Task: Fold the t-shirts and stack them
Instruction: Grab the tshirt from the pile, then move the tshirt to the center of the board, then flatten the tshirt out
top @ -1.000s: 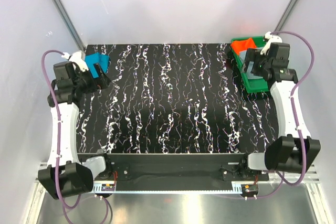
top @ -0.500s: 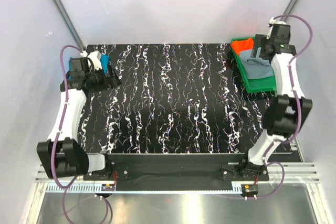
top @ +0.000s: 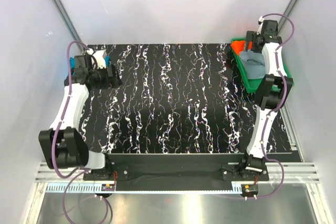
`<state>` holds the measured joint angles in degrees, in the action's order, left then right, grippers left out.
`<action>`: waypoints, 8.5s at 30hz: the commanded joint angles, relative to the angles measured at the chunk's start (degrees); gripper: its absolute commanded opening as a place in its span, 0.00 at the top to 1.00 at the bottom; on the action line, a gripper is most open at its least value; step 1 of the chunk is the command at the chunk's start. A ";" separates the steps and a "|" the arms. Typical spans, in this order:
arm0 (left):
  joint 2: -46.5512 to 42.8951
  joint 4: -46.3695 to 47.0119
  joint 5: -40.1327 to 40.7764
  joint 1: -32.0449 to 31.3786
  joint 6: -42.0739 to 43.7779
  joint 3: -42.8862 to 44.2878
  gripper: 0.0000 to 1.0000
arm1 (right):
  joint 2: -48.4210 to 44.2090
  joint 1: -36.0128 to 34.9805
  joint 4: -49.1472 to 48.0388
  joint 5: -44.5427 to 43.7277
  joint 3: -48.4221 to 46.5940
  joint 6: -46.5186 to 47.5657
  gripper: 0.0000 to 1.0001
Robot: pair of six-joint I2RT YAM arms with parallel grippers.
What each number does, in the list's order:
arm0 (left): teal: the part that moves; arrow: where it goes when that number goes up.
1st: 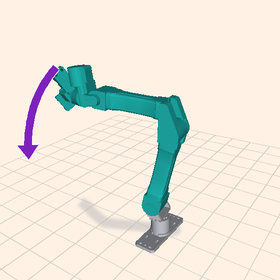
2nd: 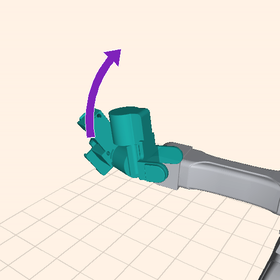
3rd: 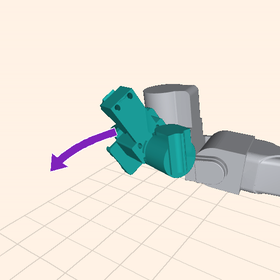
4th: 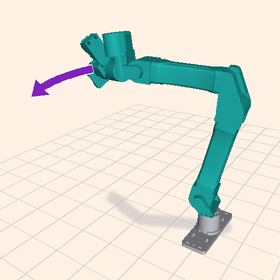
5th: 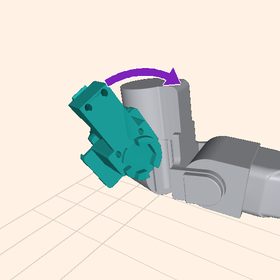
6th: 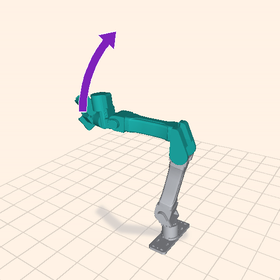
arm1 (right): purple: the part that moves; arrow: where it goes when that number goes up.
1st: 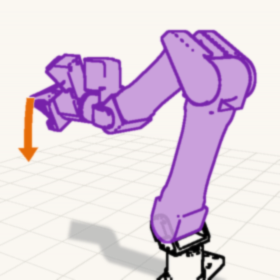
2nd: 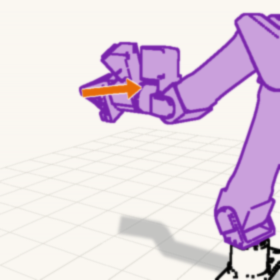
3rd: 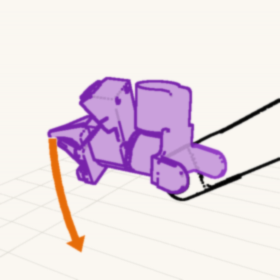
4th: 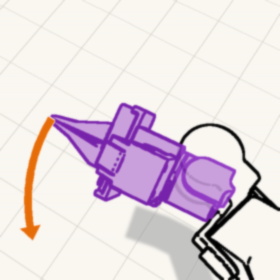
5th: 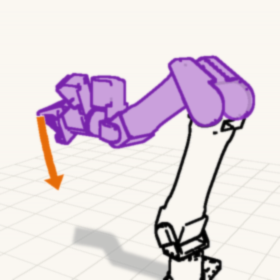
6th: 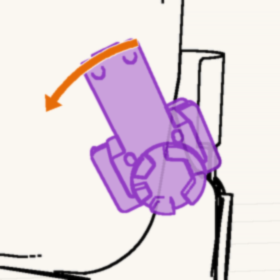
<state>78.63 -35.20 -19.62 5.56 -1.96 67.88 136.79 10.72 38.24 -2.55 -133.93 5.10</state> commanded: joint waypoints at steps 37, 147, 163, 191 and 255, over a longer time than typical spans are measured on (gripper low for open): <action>4.87 2.68 -5.43 -0.20 -1.55 4.63 0.04 | -10.74 -0.79 3.24 3.77 7.54 2.02 1.00; 12.69 -10.50 5.64 -14.01 9.08 11.66 0.01 | -37.39 -39.54 18.63 23.03 47.88 35.22 0.05; 7.68 -9.63 4.94 -9.78 7.06 8.33 0.01 | -25.71 -55.28 12.40 24.35 47.97 35.07 0.09; 6.54 -7.43 3.71 -5.56 3.63 10.43 0.01 | -27.90 -55.46 2.45 3.51 25.49 31.64 0.96; 7.50 -6.20 -2.62 -2.05 3.19 7.88 0.01 | 1.90 -30.41 26.01 40.34 6.23 14.50 0.23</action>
<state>85.89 -41.50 -20.80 3.70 0.34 74.39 140.20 -19.14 63.18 35.66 -127.31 19.46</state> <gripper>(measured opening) 0.987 0.781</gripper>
